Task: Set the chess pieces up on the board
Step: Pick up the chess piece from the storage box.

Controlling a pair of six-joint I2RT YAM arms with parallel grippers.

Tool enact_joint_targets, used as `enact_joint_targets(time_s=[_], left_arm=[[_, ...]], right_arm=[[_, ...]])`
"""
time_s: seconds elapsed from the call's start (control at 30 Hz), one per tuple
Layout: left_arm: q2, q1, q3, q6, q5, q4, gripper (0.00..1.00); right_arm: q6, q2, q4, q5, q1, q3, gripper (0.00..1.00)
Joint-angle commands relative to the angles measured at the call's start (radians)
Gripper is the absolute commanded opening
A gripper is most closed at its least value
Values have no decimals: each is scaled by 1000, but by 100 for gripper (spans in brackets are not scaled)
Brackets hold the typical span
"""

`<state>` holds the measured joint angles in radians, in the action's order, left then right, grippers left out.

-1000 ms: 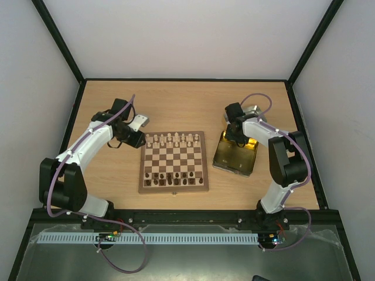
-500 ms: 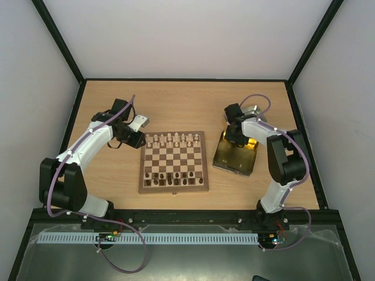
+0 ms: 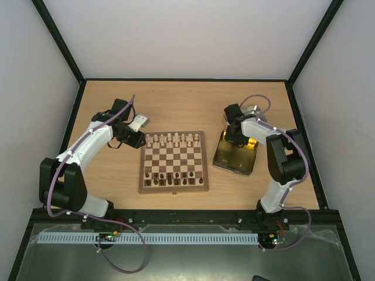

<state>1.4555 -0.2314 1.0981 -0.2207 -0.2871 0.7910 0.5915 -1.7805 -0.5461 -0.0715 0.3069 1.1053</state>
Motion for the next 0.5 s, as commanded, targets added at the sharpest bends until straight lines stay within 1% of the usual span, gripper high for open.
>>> enact_joint_targets(time_s=[0.0,0.37,0.47], left_arm=[[10,-6,-1,-9,-4,-1,33],[18,-6,16,-9,-15,3,33],[12,-8,15,-10,-15,4,33]], right_arm=[[11,47,-67,-22,-5,38,2],[-15,164,-221,42,2,99,2],[-21,201,-262,40,55,98,2]])
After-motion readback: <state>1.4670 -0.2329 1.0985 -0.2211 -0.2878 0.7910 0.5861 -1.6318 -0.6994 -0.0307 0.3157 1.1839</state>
